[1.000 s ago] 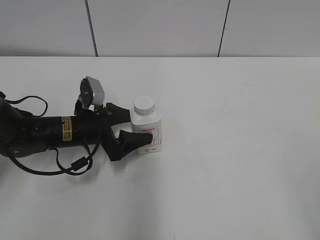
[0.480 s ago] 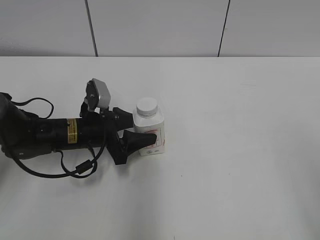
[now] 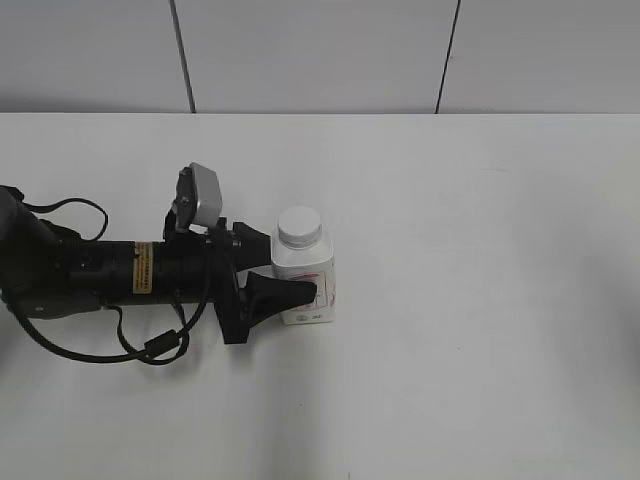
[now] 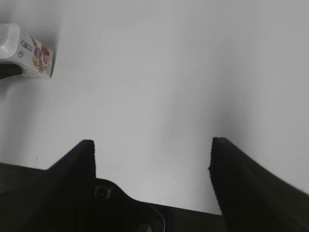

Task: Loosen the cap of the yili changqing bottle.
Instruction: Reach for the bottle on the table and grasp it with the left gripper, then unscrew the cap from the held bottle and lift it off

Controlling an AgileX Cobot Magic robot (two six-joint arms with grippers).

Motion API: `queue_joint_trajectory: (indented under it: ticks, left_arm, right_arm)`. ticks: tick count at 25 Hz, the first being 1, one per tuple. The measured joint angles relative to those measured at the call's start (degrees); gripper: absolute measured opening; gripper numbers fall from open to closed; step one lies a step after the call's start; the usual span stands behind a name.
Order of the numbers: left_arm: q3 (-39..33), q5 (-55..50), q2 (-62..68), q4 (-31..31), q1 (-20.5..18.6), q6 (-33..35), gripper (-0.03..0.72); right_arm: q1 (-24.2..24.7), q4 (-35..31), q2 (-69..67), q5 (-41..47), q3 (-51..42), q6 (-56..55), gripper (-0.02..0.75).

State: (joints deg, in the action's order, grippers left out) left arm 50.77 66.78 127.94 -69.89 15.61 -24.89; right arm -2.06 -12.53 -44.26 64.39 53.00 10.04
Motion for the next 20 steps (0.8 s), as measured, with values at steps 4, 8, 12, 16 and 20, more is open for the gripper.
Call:
queue_joint_trajectory:
  ticks: [4,8,12,16,20]
  left_arm:
    - [0.00,0.09,0.00,-2.97,0.00,0.00,0.439]
    - [0.00,0.29,0.00,-4.27,0.00,0.00,0.439]
    - [0.00,0.29,0.00,-4.39,0.00,0.00,0.439]
    - [0.00,0.24,0.00,-4.39,0.00,0.00,0.439]
    - [0.00,0.24,0.00,-4.46,0.00,0.00,0.439]
  right_arm:
    - [0.00,-4.17,-12.72,4.43,7.26,4.15,0.582]
    - [-2.10,-5.33,-21.80,4.97,14.07,4.86,0.582]
    - [-8.02,-4.18,-28.57,4.97,19.76,4.98,0.582]
    - [-15.88,-1.56,-34.20,5.02,24.35,4.04,0.582]
    - [-22.63,-0.13,-40.56,5.08,28.69,2.22,0.582]
